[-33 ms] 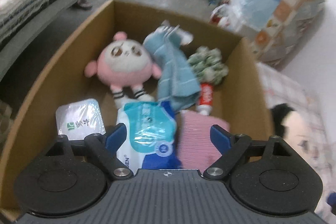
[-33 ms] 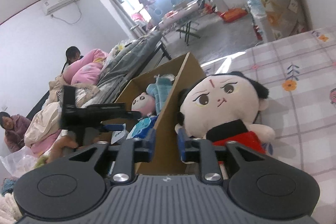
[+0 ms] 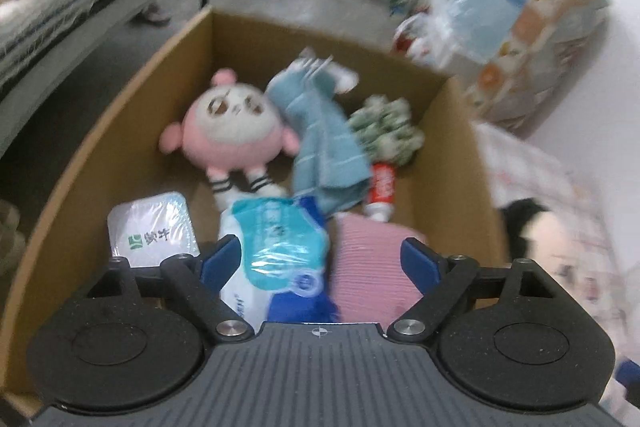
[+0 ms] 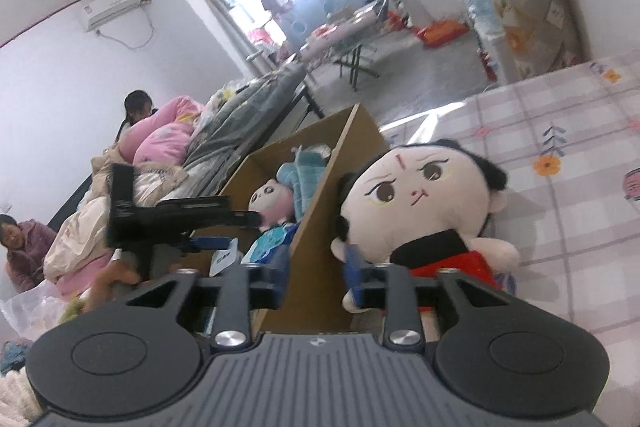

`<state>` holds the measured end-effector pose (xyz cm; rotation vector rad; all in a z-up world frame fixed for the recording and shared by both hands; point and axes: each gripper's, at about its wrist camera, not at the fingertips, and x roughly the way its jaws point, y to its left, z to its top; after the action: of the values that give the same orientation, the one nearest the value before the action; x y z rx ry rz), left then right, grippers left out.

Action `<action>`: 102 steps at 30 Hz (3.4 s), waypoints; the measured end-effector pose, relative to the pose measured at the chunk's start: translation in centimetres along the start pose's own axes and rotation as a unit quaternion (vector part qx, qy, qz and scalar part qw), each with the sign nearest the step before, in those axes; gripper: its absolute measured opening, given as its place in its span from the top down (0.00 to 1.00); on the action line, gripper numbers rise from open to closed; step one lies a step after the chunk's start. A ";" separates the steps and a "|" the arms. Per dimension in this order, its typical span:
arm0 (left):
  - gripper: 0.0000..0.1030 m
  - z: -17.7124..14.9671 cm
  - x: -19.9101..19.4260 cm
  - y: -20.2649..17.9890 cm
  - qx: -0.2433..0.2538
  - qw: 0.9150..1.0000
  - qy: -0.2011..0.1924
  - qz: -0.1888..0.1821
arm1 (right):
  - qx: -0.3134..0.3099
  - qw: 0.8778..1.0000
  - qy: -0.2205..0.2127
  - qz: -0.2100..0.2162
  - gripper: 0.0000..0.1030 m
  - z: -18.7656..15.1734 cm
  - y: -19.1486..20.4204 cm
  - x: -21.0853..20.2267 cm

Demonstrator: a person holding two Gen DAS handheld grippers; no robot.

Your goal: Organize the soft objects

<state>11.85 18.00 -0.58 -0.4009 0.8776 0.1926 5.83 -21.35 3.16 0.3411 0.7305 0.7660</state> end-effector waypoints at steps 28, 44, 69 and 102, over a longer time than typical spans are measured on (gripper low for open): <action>0.00 -11.6 -27.0 5.8 0.055 0.971 -0.219 0.078 | -0.083 0.989 -0.116 -0.031 0.43 -5.7 11.1 -8.1; 0.00 -16.2 -15.4 -1.1 0.170 0.978 -0.117 -0.043 | -0.088 0.950 -0.102 -0.282 0.44 -10.4 13.0 -8.3; 0.00 -15.1 -14.9 -0.9 0.210 0.964 -0.159 0.018 | -0.085 0.920 -0.085 -0.373 0.43 -11.3 15.1 -4.2; 0.00 -14.3 -13.5 -3.9 0.214 0.973 -0.082 0.002 | -0.054 0.930 -0.045 -0.361 0.43 -10.9 15.1 -1.5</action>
<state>-5.46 8.43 2.75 0.0200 0.7318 0.0365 -10.25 -11.88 4.11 -0.0078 0.6579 0.0865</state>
